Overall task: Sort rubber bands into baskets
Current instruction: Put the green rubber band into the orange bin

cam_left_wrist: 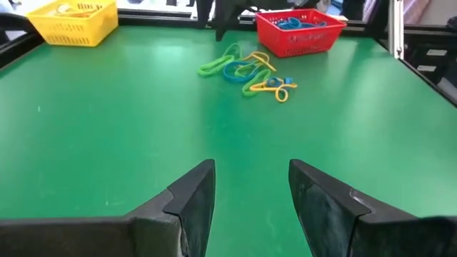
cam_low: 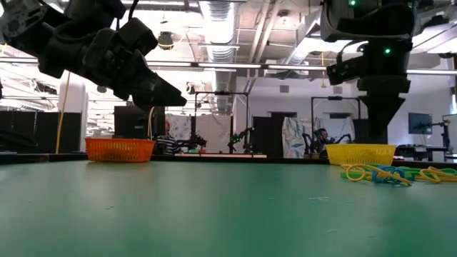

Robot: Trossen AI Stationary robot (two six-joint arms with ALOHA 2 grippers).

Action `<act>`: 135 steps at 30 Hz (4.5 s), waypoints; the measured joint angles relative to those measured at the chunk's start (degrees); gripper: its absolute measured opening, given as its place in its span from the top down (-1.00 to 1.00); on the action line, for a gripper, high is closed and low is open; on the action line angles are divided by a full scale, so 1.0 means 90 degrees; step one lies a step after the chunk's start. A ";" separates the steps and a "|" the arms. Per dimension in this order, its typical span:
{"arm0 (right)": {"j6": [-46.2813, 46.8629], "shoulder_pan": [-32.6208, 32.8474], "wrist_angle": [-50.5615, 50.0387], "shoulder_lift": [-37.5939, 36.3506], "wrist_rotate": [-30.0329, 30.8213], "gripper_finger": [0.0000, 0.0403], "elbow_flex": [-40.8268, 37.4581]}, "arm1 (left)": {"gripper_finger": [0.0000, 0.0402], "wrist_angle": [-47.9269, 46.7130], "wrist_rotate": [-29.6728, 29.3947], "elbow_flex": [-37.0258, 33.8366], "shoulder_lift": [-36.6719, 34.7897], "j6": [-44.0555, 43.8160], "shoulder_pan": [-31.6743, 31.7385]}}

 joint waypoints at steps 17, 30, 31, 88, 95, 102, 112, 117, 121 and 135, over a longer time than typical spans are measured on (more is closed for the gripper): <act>0.0343 0.0004 0.1010 -0.0176 -0.0597 0.05 -0.1215 | 0.16 0.0142 0.0052 0.0172 0.0371 -0.0001 0.0001; 0.0384 0.0081 0.2170 -0.0236 -0.1022 0.05 -0.1723 | 0.16 0.0188 0.0042 0.0172 0.0371 -0.0058 0.0002; 0.0384 0.0114 0.2188 -0.0236 -0.1015 0.05 -0.1726 | 0.16 0.0186 0.0037 0.0172 0.0371 -0.0063 0.0002; 0.0085 0.0981 0.2767 -0.0221 -0.0381 -0.02 -0.1258 | 0.16 0.0047 -0.0286 0.0746 0.0366 0.0291 0.0005; 0.0229 0.1089 0.2732 -0.0123 -0.0519 0.10 -0.1317 | 0.16 -0.0009 -0.0287 0.0746 0.0366 0.0323 0.0005; 0.0176 0.0887 0.2964 0.0338 -0.0518 0.30 -0.1545 | 0.16 0.0005 -0.0286 0.0746 0.0366 0.0287 0.0005; -0.0146 0.1206 0.3040 -0.0180 -0.0104 0.90 -0.1196 | 0.16 0.0021 -0.0289 0.0746 0.0366 0.0279 0.0000; -0.0445 0.1321 0.3058 -0.0528 0.0242 0.92 -0.1029 | 0.16 0.0197 -0.0313 0.0743 0.0369 0.0287 0.0000; -0.0677 0.1314 0.3170 -0.0679 0.0543 0.92 -0.1001 | 0.16 0.0372 -0.0313 0.0743 0.0369 0.0358 0.0000; -0.2422 0.1205 0.5318 -0.0670 0.0254 0.92 -0.0998 | 0.16 0.0759 -0.0227 0.1050 0.0693 0.0890 0.0000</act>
